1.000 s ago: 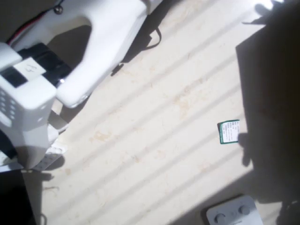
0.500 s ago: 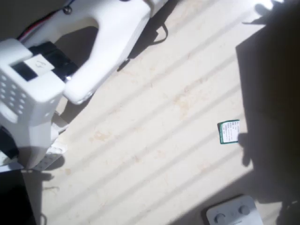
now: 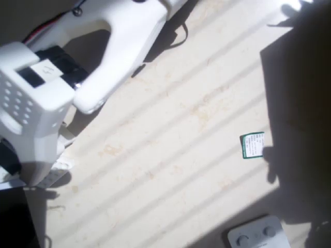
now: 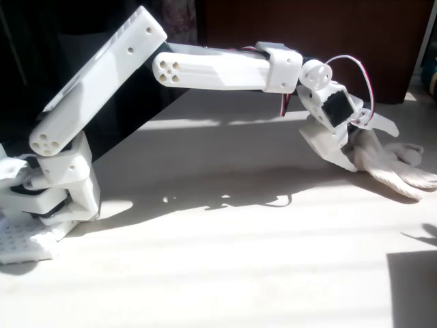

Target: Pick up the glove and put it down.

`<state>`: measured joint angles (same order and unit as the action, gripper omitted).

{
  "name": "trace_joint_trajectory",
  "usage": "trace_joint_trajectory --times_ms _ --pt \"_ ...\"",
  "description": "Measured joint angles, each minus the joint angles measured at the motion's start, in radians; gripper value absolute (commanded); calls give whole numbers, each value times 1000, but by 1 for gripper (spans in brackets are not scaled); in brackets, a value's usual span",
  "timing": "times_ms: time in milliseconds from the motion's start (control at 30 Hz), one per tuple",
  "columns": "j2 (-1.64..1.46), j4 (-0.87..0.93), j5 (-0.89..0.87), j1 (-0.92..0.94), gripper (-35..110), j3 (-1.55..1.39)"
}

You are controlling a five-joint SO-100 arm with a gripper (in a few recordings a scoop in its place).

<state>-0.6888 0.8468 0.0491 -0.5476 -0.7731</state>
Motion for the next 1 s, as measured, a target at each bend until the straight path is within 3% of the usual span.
trace_joint_trajectory --times_ms 133,1000 --pt "0 -2 -8 0 -2 0" --pt "-71 -5 6 11 0 9"
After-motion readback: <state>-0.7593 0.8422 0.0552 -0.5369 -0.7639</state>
